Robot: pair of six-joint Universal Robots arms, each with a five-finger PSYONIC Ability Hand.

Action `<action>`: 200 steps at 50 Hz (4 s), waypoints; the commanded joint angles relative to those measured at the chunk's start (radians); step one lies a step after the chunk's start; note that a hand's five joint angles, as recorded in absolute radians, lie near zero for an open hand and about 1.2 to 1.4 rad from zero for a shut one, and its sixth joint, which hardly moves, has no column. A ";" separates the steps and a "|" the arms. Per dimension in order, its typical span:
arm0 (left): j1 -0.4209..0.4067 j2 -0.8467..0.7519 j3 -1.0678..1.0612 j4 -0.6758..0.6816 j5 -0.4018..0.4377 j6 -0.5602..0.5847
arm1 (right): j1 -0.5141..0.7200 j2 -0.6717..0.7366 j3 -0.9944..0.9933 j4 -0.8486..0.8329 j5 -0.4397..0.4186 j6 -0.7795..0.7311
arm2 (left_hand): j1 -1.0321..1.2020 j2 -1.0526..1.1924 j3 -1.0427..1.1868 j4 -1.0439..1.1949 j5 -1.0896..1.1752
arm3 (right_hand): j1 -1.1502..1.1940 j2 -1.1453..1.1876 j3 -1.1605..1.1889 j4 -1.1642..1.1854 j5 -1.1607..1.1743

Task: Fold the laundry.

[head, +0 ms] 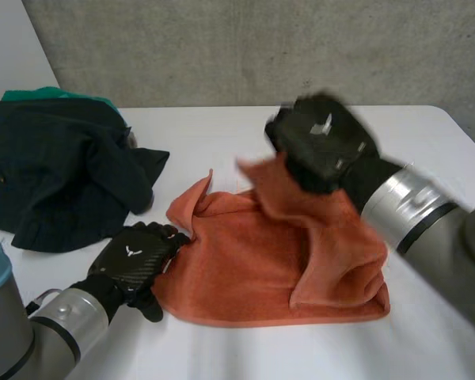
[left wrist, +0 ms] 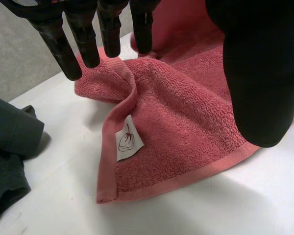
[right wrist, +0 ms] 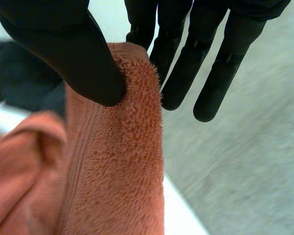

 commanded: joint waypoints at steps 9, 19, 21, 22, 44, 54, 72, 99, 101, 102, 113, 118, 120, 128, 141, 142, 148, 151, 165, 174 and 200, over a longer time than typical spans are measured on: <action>-0.102 -0.070 0.056 0.000 -0.143 -0.041 | -0.111 -0.069 -0.247 0.054 0.229 0.104 | -0.083 -0.074 -0.075 -0.067 -0.063 | 0.282 0.224 0.211 0.203 0.240; -0.105 -0.050 0.050 0.004 -0.144 -0.038 | -0.244 0.291 -0.419 0.044 0.246 0.097 | -0.089 -0.080 -0.081 -0.073 -0.069 | 0.282 0.224 0.211 0.203 0.240; -0.107 -0.051 0.051 0.007 -0.143 -0.038 | -0.244 0.352 -0.445 0.033 0.248 0.088 | -0.089 -0.080 -0.081 -0.073 -0.069 | 0.282 0.224 0.211 0.203 0.240; -0.107 -0.053 0.053 0.007 -0.143 -0.038 | -0.249 0.416 -0.480 0.009 0.257 0.073 | -0.089 -0.080 -0.081 -0.073 -0.069 | 0.282 0.224 0.211 0.203 0.240; 0.003 -0.019 0.045 0.009 -0.111 -0.018 | -0.158 0.327 -0.290 0.195 0.023 -0.259 | -0.090 -0.080 -0.082 -0.074 -0.069 | -0.940 -0.997 -1.011 -1.019 -0.982; 0.040 0.027 0.034 0.009 -0.065 -0.021 | -0.106 0.371 -0.135 0.350 -0.125 -0.605 | -0.090 -0.080 -0.082 -0.074 -0.069 | -0.661 -0.719 -0.732 -0.740 -0.703; 0.039 0.027 0.025 0.009 -0.063 -0.033 | -0.105 0.595 -0.214 0.203 -0.105 -0.671 | -0.090 -0.080 -0.082 -0.074 -0.069 | -0.558 -0.616 -0.629 -0.637 -0.600; 0.039 -0.047 0.025 -0.007 -0.014 -0.016 | -0.261 0.492 -0.286 0.162 0.154 -0.300 | -0.090 -0.080 -0.082 -0.074 -0.069 | 0.282 0.224 0.211 0.203 0.240; 0.022 -0.080 0.036 -0.002 -0.009 -0.010 | -0.266 0.494 -0.280 0.163 0.152 -0.268 | -0.057 -0.047 -0.049 -0.041 -0.036 | 0.282 0.224 0.211 0.203 0.240; 0.014 -0.094 0.040 0.000 -0.011 -0.008 | -0.272 0.494 -0.271 0.165 0.151 -0.242 | -0.048 -0.039 -0.040 -0.032 -0.028 | 0.282 0.224 0.211 0.203 0.240; -0.121 -0.205 0.138 0.030 -0.029 -0.007 | -0.280 0.480 -0.192 0.119 0.117 -0.202 | 0.022 0.032 0.030 0.038 0.043 | 0.282 0.224 0.211 0.203 0.240; -0.200 -0.240 0.158 0.078 -0.063 0.005 | -0.281 0.472 -0.162 0.091 0.111 -0.197 | 0.046 0.056 0.054 0.062 0.067 | 0.282 0.224 0.211 0.203 0.240; -0.231 -0.268 0.178 0.107 -0.097 0.022 | -0.284 0.465 -0.146 0.079 0.106 -0.191 | 0.060 0.070 0.069 0.076 0.081 | 0.282 0.224 0.211 0.203 0.240; -0.274 -0.373 0.253 0.133 -0.173 0.119 | -0.286 0.451 -0.106 0.051 0.082 -0.185 | 0.125 0.135 0.133 0.141 0.146 | 0.282 0.224 0.211 0.203 0.240; -0.280 -0.475 0.359 0.158 -0.170 0.146 | -0.293 0.440 -0.077 0.036 0.071 -0.188 | 0.257 0.267 0.265 0.273 0.278 | 0.282 0.224 0.211 0.203 0.240; -0.282 -0.479 0.370 0.164 -0.170 0.146 | -0.293 0.441 -0.076 0.034 0.071 -0.188 | 0.263 0.273 0.271 0.279 0.284 | 0.282 0.224 0.211 0.203 0.240; -0.290 -0.510 0.413 0.177 -0.166 0.146 | -0.296 0.441 -0.068 0.028 0.071 -0.188 | 0.286 0.296 0.295 0.303 0.307 | 0.282 0.224 0.211 0.203 0.240; -0.297 -0.532 0.441 0.176 -0.166 0.145 | -0.296 0.441 -0.066 0.027 0.071 -0.189 | 0.307 0.317 0.315 0.323 0.328 | 0.282 0.224 0.211 0.203 0.240; -0.317 -0.594 0.588 0.162 -0.164 0.142 | -0.293 0.432 -0.060 0.025 0.076 -0.186 | 1.083 1.093 1.091 1.099 1.104 | 0.282 0.224 0.211 0.203 0.240; -0.284 -0.475 0.597 0.060 -0.161 0.081 | -0.303 0.342 -0.076 0.066 0.077 -0.153 | 1.132 1.141 1.140 1.148 1.152 | 0.282 0.224 0.211 0.203 0.240; -0.242 -0.310 0.306 0.027 0.000 -0.019 | -0.339 0.333 -0.145 0.364 0.025 -0.182 | 0.225 0.235 0.233 0.241 0.246 | 0.282 0.224 0.211 0.203 0.240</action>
